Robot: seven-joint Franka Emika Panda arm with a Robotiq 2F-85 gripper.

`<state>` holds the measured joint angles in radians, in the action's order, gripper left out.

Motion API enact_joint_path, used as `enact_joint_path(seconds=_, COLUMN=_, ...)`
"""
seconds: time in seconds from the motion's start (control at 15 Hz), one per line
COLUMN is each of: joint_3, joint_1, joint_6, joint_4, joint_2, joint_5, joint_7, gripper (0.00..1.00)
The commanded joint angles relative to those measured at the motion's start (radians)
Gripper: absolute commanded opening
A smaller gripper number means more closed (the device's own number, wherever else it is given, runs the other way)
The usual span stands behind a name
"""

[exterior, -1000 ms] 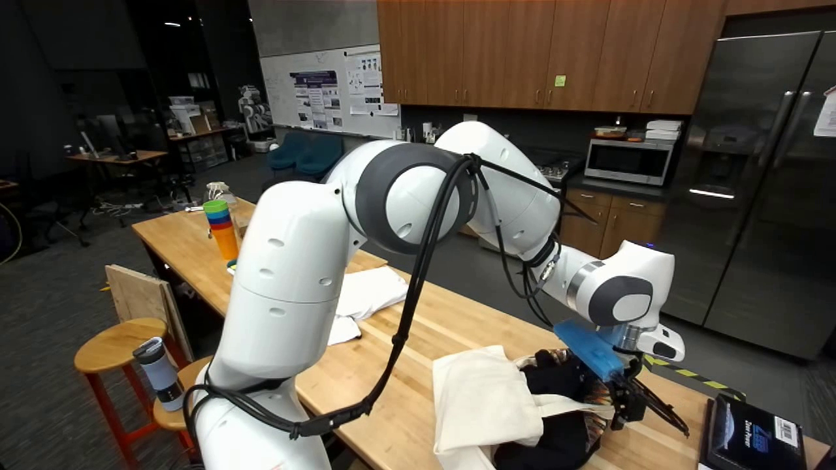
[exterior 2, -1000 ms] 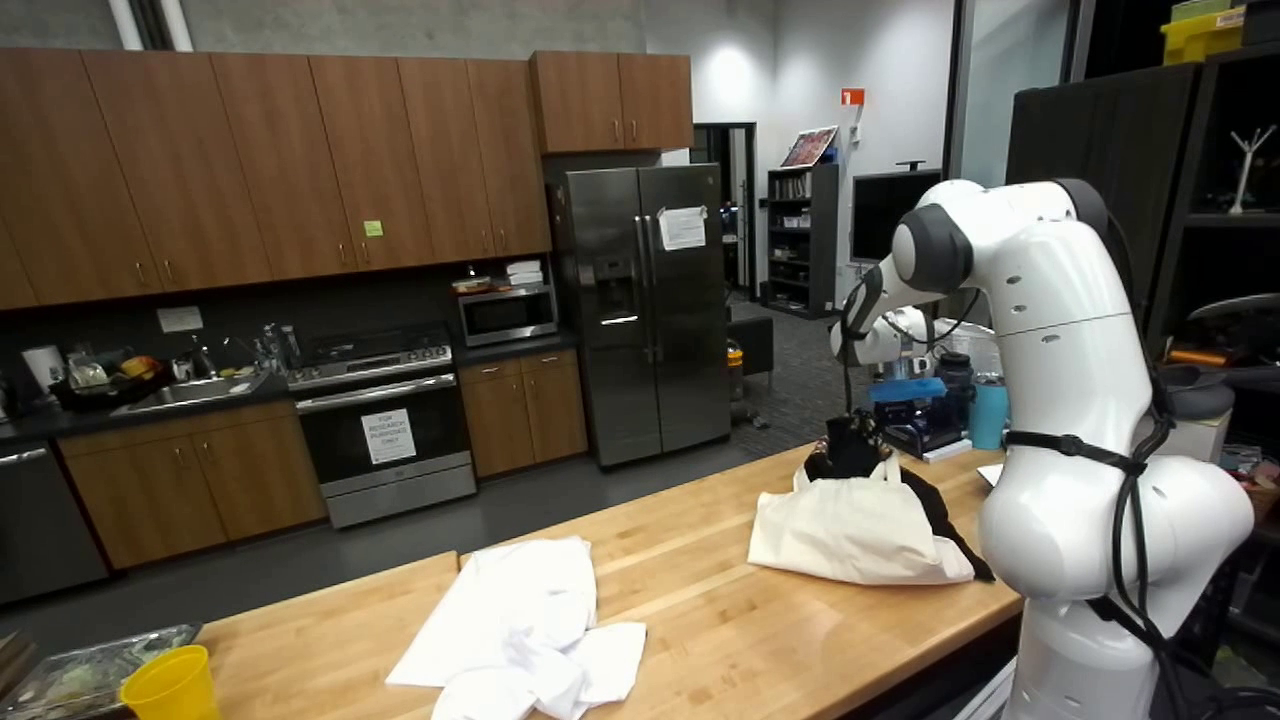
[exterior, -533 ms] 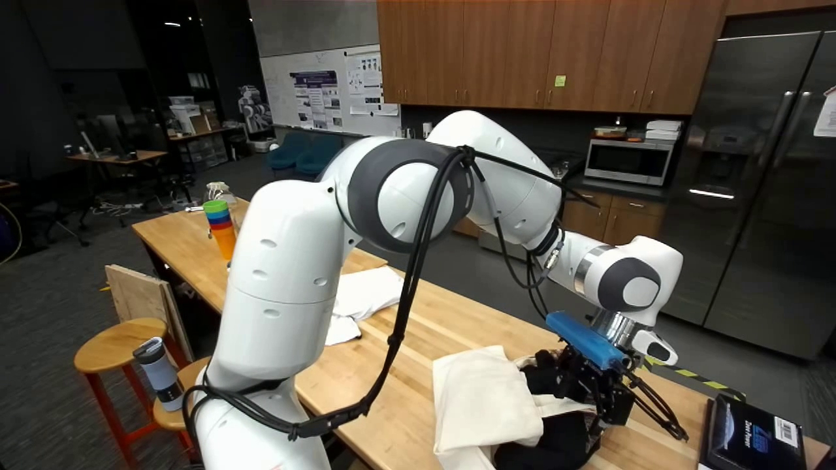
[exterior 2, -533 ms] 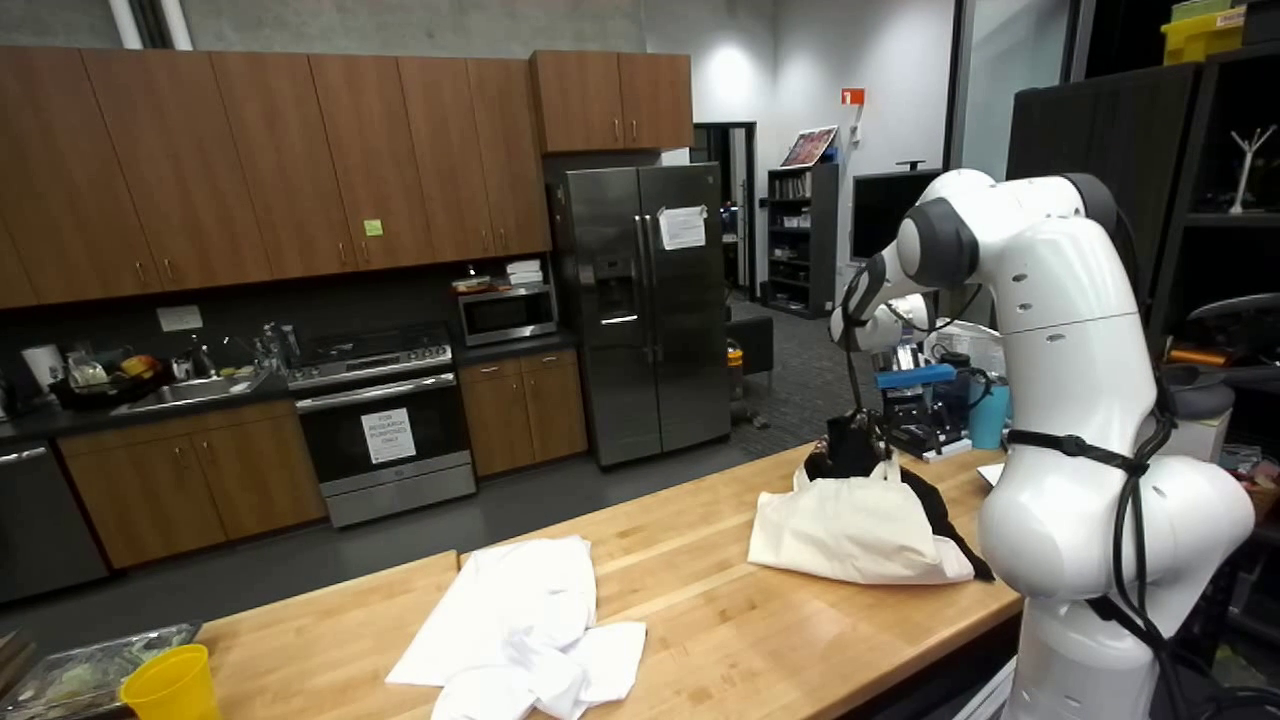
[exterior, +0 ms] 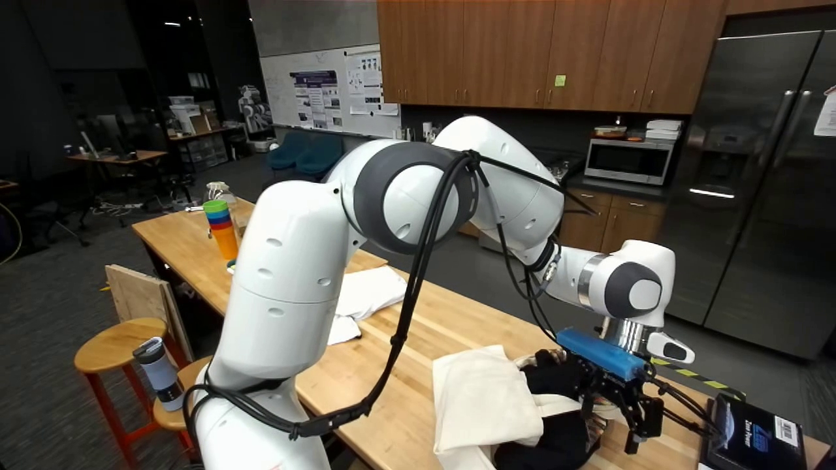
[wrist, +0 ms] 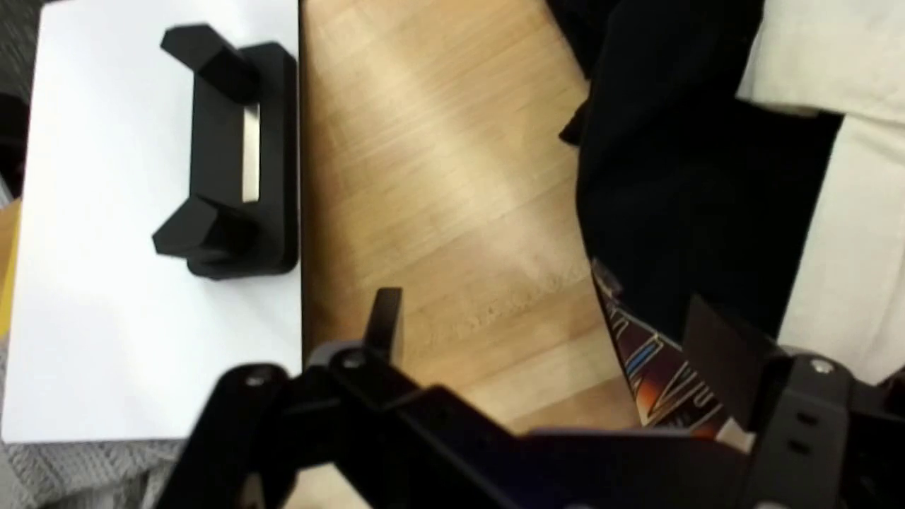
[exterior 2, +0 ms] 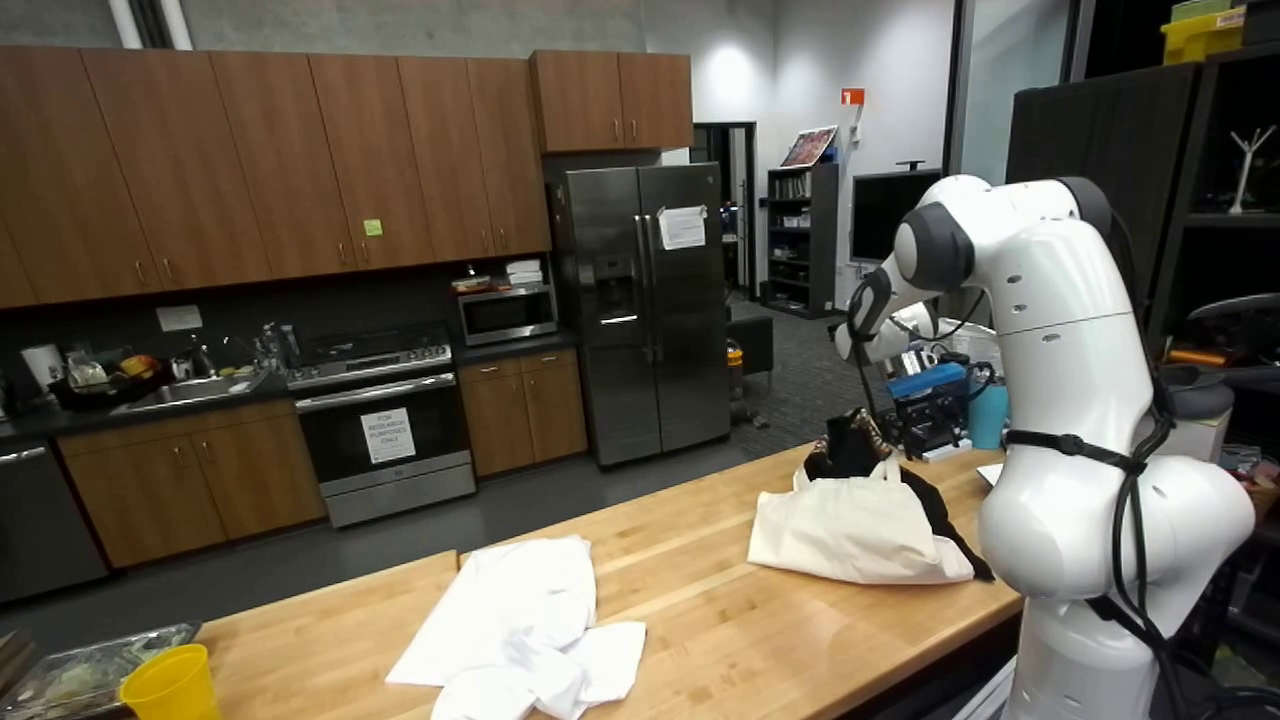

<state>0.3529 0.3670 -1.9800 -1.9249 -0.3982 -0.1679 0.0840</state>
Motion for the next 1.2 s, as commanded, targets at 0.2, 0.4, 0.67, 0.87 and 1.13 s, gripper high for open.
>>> enact_joint_path(seconds=0.2, joint_3=-0.013, joint_1=-0.025, joint_6=-0.23, joint_4=-0.023, joint_2=0.0, joint_5=-0.022, joint_7=0.015, gripper=1.0)
enact_joint_path(seconds=0.4, joint_3=-0.02, joint_1=-0.036, joint_6=-0.245, joint_4=-0.029, joint_2=0.0, joint_5=-0.011, joint_7=0.003, gripper=1.0)
enact_joint_path(seconds=0.67, joint_3=-0.028, joint_1=-0.047, joint_6=-0.212, joint_4=-0.04, joint_2=0.024, joint_5=-0.001, joint_7=-0.011, gripper=1.0)
enact_joint_path(seconds=0.87, joint_3=-0.031, joint_1=-0.05, joint_6=-0.196, joint_4=-0.025, joint_2=0.02, joint_5=0.0, joint_7=-0.015, gripper=1.0)
enact_joint_path(seconds=1.13, joint_3=-0.034, joint_1=-0.054, joint_6=-0.183, joint_4=-0.016, joint_2=0.02, joint_5=-0.001, joint_7=-0.006, gripper=1.0)
